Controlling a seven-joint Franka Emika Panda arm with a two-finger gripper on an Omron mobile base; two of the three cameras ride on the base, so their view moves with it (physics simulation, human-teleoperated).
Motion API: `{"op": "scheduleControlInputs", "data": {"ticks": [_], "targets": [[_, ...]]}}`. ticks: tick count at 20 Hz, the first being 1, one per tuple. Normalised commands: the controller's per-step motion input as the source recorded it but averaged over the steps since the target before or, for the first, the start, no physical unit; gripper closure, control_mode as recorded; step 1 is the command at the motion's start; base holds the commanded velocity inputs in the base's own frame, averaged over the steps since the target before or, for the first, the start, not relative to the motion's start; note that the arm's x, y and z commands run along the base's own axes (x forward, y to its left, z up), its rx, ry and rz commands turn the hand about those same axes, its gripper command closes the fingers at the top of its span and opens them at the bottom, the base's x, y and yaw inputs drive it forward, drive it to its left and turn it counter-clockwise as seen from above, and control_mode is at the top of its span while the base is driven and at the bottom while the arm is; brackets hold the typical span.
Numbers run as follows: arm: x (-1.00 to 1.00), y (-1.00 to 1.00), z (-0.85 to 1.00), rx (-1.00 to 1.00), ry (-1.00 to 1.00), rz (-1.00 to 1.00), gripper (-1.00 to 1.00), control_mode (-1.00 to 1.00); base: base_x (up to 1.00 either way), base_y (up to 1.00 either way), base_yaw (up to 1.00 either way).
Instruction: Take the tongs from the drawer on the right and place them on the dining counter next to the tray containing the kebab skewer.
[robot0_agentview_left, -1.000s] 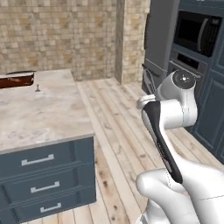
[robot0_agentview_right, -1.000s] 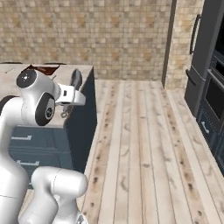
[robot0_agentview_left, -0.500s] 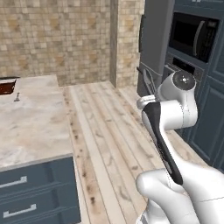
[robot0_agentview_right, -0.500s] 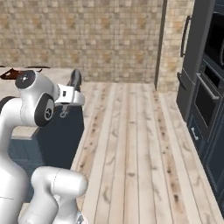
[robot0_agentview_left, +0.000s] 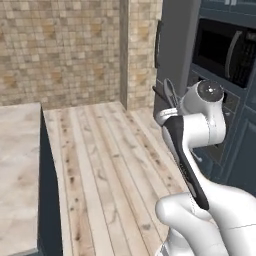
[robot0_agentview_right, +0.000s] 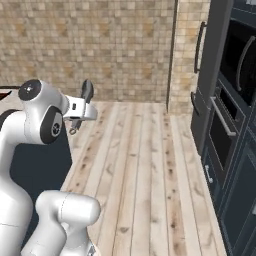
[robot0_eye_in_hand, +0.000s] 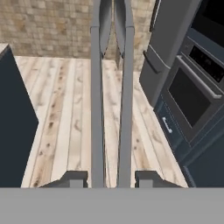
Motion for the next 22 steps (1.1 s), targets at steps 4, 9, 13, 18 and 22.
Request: {"op": "scheduleControlInputs", "data": {"ticks": [4, 9, 13, 18, 22], "targets": [[0.0, 0.0, 0.0, 0.0, 0.0, 0.0, 1.0, 1.0, 1.0, -0.34, 0.02], [0.0, 0.0, 0.0, 0.0, 0.0, 0.0, 1.0, 1.0, 1.0, -0.11, 0.07], [0.0, 0.0, 0.0, 0.0, 0.0, 0.0, 1.0, 1.0, 1.0, -0.09, 0.14], [0.0, 0.0, 0.0, 0.0, 0.0, 0.0, 1.0, 1.0, 1.0, -0.16, 0.21], [0.0, 0.0, 0.0, 0.0, 0.0, 0.0, 1.0, 1.0, 1.0, -0.16, 0.28]]}}
